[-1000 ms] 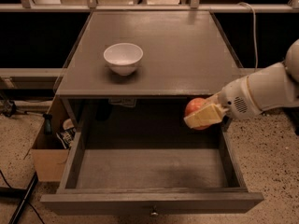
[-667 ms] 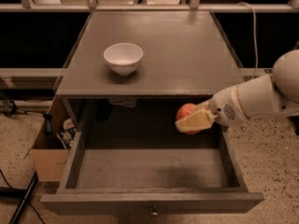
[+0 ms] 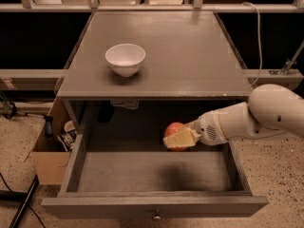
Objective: Place apple into top drawer
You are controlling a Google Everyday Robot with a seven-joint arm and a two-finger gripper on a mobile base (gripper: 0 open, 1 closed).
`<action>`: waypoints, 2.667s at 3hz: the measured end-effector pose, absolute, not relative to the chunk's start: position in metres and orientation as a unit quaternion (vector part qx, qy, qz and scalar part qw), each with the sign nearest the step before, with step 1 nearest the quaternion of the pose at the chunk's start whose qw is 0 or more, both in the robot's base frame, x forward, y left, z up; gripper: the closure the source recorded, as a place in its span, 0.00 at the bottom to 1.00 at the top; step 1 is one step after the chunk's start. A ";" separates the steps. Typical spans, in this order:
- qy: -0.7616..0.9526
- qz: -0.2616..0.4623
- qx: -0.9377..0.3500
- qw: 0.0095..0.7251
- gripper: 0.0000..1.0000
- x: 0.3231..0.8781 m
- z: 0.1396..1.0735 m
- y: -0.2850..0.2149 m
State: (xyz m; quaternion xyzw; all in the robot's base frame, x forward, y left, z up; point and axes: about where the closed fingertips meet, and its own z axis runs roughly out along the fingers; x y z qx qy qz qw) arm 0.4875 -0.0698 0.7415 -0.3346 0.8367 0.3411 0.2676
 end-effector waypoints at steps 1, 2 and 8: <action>0.846 0.337 -0.320 0.261 1.00 0.502 0.707 -0.067; 0.855 0.323 -0.319 0.251 1.00 0.515 0.686 -0.063; 0.883 0.227 -0.324 0.250 0.58 0.507 0.649 -0.058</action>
Offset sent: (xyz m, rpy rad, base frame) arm 0.0423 0.0074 -0.0780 -0.0843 0.0492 -0.0496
